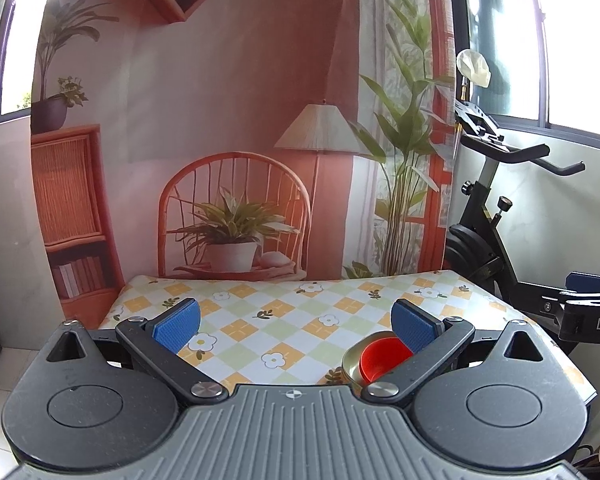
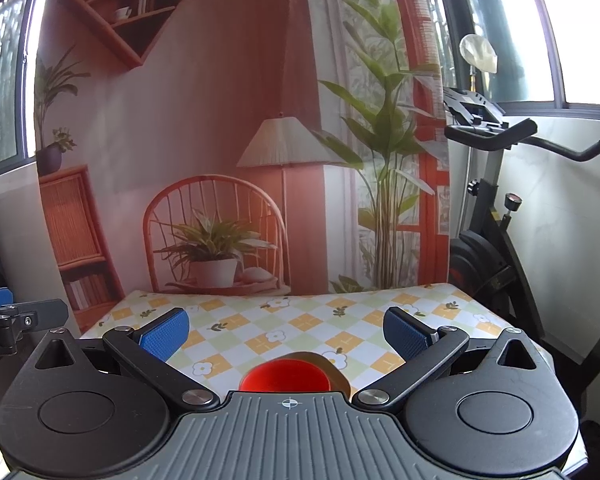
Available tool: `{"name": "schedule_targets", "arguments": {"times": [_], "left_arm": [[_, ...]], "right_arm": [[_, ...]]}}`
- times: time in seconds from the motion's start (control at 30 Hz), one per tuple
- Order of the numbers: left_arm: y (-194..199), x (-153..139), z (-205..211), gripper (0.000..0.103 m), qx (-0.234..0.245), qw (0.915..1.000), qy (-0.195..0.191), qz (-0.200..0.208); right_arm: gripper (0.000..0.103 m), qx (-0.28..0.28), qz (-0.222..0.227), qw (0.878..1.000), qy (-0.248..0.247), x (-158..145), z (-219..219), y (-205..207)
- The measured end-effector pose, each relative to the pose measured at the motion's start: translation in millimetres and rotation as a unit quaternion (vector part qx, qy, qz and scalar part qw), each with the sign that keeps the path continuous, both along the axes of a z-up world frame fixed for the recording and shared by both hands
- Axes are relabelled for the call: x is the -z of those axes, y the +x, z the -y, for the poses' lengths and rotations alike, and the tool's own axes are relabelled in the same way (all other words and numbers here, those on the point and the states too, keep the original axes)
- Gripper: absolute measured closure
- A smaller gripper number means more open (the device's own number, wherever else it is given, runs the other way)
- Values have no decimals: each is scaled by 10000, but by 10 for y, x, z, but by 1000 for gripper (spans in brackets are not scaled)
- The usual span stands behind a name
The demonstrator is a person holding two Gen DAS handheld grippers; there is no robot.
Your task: Organize plates and bowls
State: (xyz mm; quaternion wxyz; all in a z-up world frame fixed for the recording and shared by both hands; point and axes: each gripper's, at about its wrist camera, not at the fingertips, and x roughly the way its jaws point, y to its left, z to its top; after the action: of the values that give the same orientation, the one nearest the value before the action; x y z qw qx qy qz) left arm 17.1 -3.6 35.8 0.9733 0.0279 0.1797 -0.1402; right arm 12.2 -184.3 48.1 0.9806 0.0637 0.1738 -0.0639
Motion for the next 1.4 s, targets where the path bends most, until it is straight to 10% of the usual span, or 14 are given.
{"name": "schedule_targets", "arguments": {"times": [1.4], "left_arm": [[-1, 1, 10, 1, -91, 9999, 46, -50]], "right_arm": [[0, 0, -63, 10000, 19, 25, 8, 22]]}}
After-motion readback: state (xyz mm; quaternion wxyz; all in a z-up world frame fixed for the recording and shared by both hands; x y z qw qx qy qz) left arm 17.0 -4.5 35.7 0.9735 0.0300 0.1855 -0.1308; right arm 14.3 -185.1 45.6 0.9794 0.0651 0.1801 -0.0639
